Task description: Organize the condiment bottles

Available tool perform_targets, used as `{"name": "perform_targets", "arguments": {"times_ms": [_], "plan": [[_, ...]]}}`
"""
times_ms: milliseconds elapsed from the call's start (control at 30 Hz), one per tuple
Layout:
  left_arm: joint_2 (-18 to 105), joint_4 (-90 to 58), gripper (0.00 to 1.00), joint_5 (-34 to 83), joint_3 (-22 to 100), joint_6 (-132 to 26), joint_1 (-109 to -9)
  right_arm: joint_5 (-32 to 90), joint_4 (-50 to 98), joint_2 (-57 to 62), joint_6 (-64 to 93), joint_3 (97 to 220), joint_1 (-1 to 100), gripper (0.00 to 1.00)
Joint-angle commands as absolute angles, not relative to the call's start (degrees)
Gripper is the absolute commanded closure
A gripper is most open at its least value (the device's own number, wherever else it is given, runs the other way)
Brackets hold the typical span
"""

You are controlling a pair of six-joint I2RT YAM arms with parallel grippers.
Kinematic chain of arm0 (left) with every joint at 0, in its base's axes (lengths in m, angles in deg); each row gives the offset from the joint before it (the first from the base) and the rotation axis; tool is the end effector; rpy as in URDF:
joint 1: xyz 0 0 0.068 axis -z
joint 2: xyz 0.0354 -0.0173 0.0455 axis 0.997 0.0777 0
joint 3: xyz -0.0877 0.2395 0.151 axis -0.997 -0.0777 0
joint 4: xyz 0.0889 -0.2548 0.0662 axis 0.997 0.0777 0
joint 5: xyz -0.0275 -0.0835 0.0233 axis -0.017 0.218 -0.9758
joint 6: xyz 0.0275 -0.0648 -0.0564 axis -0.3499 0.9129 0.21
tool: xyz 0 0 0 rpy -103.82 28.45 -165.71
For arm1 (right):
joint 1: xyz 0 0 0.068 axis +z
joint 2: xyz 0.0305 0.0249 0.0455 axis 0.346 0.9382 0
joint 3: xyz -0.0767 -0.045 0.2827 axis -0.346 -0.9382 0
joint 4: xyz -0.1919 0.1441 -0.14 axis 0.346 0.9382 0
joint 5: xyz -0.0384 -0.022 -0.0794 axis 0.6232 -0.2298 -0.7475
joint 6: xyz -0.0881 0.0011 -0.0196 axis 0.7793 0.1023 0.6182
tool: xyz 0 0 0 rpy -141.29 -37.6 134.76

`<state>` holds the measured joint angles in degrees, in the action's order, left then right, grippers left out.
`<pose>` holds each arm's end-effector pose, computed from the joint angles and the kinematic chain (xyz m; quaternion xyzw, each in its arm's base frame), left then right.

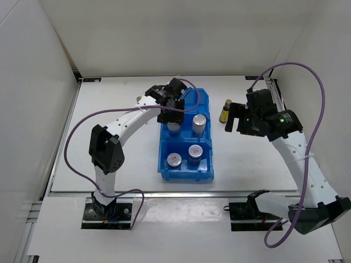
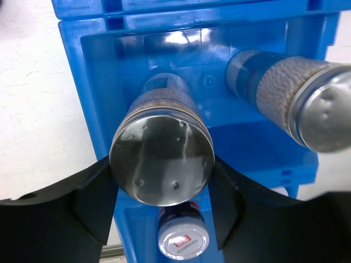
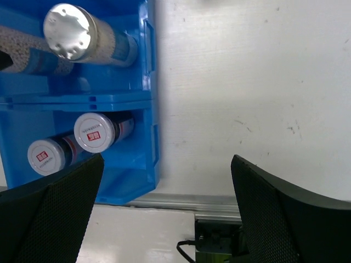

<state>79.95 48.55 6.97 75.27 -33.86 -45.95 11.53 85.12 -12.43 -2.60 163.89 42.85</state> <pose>0.3582 -0.2795 0.2862 0.0602 0.9730 -0.0558 0.2155 0.2331 0.0821 0.3898 0.0402 0.9272 0.0690 0.3660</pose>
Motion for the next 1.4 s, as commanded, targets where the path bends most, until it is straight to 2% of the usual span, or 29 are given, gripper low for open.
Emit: {"name": "perform_targets", "arguments": {"times_ms": [0,100,167,300,467,500,600,767,833,867,900,1033,1133,1233,1300,1367], "plan": [[78.3,46.7,0.27,4.5,75.9,-33.2,-45.6,14.4,85.7,-13.2,-5.5,159.9,41.3,0.0],[78.8,46.7,0.14,4.5,76.5,-33.2,-45.6,20.9,82.8,-13.2,-6.2,153.5,38.7,0.0],[78.8,46.7,0.1,4.5,76.5,-33.2,-45.6,26.4,81.7,-12.7,-6.8,150.6,36.9,0.0],[78.8,46.7,0.01,6.4,77.1,-32.6,-45.6,34.8,76.7,-9.2,-6.2,143.3,35.4,0.18],[75.6,49.8,0.0,4.7,82.1,-31.4,-45.6,38.1,71.2,-4.7,-6.2,138.6,35.4,0.32],[72.8,49.8,0.0,4.0,82.1,-31.4,-45.6,38.1,70.7,-3.2,-5.6,138.6,36.1,0.39],[67.6,50.3,0.0,0.3,79.5,-32.0,-46.1,38.6,69.3,-0.8,-5.6,138.1,36.7,0.52],[56.0,50.3,0.0,-0.4,70.0,-32.0,-49.2,40.0,65.4,3.2,-5.6,136.4,38.0,0.56],[52.4,50.3,0.0,-0.4,64.8,-31.4,-50.6,38.7,64.8,3.7,-6.3,136.9,38.5,0.56],[51.6,50.3,0.0,-0.9,63.4,-31.4,-52.3,37.0,65.5,3.0,-6.8,137.6,38.5,0.5],[50.9,50.3,0.0,-0.9,61.5,-32.0,-53.1,32.6,66.2,2.2,-6.8,138.6,38.5,0.35],[48.6,50.9,0.0,-1.4,59.0,-33.2,-57.3,23.1,69.4,-0.1,-4.4,149.6,38.0,0.1],[49.1,50.9,0.0,-1.4,59.0,-36.4,-60.8,16.9,74.3,5.9,-2.1,164.2,33.2,0.1],[50.8,50.9,0.0,-3.6,57.4,-39.3,-63.3,21.9,77.9,16.4,-0.8,178.1,28.7,0.09],[50.8,50.9,0.0,-5.9,56.3,-40.0,-65.0,22.9,78.4,23.0,-0.2,183.0,28.2,0.09],[51.4,50.9,0.0,-7.1,54.2,-40.1,-66.1,22.9,78.4,27.7,-0.2,188.0,27.5,0.13]]}}
